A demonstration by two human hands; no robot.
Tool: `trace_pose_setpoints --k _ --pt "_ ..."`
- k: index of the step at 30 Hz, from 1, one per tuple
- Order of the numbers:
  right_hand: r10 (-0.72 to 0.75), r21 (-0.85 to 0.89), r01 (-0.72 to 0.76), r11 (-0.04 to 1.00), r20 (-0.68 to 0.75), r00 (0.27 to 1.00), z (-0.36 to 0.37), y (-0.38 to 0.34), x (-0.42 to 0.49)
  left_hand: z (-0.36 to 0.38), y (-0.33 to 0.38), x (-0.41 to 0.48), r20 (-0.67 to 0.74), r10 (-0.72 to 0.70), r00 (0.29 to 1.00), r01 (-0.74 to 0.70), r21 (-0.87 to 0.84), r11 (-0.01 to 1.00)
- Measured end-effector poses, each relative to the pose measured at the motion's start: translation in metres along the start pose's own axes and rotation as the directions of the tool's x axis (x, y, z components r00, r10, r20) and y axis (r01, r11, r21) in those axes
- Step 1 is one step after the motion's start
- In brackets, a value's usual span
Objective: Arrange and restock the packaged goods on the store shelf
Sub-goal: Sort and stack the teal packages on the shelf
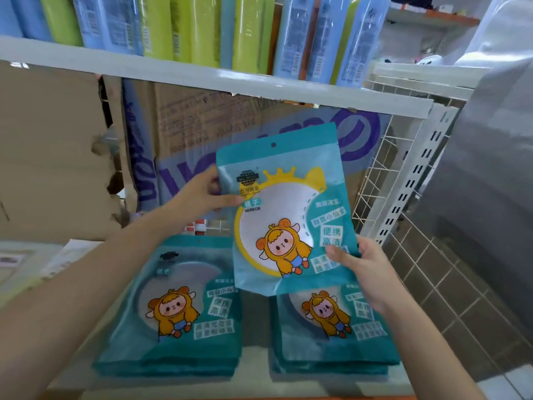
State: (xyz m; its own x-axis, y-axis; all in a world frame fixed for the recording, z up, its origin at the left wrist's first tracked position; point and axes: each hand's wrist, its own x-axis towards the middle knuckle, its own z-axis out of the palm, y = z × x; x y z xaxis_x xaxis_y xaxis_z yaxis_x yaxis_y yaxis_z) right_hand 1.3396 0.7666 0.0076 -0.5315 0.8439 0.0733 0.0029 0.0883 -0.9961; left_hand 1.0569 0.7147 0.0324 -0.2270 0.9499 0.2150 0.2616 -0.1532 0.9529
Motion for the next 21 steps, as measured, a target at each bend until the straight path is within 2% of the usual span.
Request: trace_pose_setpoints --k 4,8,13,21 --pt "0.082 0.093 -0.081 0.992 -0.004 0.997 -0.018 0.014 -0.008 0.026 -0.003 0.002 0.057 -0.013 0.998 0.015 -0.038 0.999" --pt "0.144 0.061 -0.141 0.988 -0.040 0.989 -0.032 0.020 -0.018 0.050 -0.007 0.006 0.089 -0.100 0.991 0.105 -0.056 0.993" --pt "0.193 -0.127 -0.207 0.970 -0.113 0.975 -0.053 0.032 -0.027 0.078 -0.019 0.009 0.129 -0.256 0.958 0.258 0.000 0.966" --pt "0.277 -0.363 -0.294 0.884 -0.100 0.956 -0.078 0.054 -0.039 0.118 -0.041 0.007 0.149 -0.510 0.847 0.525 -0.078 0.848"
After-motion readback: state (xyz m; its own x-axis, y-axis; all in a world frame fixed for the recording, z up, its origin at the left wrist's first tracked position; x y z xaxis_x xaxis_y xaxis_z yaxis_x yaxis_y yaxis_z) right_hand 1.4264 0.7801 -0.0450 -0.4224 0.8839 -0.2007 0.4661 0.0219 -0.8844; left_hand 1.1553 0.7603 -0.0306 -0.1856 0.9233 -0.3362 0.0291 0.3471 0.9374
